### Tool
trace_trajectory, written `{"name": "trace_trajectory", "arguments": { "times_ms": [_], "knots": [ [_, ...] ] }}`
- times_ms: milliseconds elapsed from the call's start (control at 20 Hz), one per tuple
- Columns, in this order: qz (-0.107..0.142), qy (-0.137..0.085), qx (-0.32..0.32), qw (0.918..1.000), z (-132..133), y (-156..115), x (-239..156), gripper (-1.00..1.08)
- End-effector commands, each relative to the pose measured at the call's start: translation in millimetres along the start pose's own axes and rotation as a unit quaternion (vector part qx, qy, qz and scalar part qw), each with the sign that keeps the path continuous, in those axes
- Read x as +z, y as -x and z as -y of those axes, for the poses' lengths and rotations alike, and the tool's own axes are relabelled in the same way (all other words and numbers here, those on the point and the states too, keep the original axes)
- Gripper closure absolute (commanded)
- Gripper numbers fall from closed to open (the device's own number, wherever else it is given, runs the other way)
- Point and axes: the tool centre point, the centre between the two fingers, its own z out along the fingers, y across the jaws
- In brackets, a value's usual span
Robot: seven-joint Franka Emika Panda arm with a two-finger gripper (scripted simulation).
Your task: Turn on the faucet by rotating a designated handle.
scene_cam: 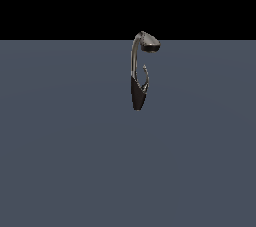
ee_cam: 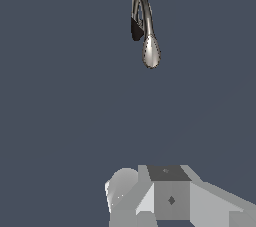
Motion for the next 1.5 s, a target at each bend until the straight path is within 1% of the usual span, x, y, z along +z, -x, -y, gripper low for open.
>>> {"name": "trace_trajectory", "arguments": {
  "times_ms": [0, 200, 400, 600, 800, 950, 1150, 1450],
  "knots": [
    [0.001, -0.001, 0.002, 1.0000, 0, -1, 0, 1.08],
    [0.004, -0.007, 0.011, 0.9999, 1, -8, 0, 1.08],
    [0.011, -0.018, 0.028, 0.9994, 3, -20, 0, 1.08],
    [0.020, -0.033, 0.051, 0.9979, 4, -37, 2, 1.08],
    [0.033, -0.052, 0.082, 0.9947, 6, -60, 5, 1.08],
    [0.046, -0.068, 0.111, 0.9905, 7, -80, 10, 1.08],
    [0.063, -0.090, 0.150, 0.9827, 8, -109, 18, 1.08],
    [0.090, -0.120, 0.209, 0.9664, 7, -151, 36, 1.08]
  ]
}}
